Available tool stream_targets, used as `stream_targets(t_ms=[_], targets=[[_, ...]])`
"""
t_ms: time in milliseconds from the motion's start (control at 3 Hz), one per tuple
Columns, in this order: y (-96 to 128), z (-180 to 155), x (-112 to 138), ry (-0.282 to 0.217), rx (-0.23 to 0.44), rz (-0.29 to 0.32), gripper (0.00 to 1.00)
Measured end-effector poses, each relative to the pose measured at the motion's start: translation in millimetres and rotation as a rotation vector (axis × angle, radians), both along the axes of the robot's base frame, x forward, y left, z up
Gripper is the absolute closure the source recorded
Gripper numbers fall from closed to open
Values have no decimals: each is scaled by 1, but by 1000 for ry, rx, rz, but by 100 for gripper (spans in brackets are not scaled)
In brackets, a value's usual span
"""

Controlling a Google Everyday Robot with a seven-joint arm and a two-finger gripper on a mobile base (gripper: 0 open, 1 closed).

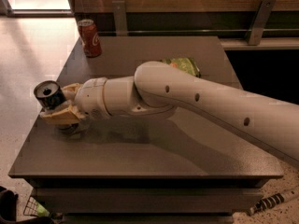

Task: Pick redbull can

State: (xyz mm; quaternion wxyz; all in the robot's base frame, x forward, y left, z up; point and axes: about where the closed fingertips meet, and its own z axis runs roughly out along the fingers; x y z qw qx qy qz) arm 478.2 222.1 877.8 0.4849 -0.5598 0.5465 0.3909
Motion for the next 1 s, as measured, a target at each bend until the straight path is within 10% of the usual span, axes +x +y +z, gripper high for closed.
stream_targets(t_ms=[1000], targets=[[31,121,-6,-124,-48,53,100]])
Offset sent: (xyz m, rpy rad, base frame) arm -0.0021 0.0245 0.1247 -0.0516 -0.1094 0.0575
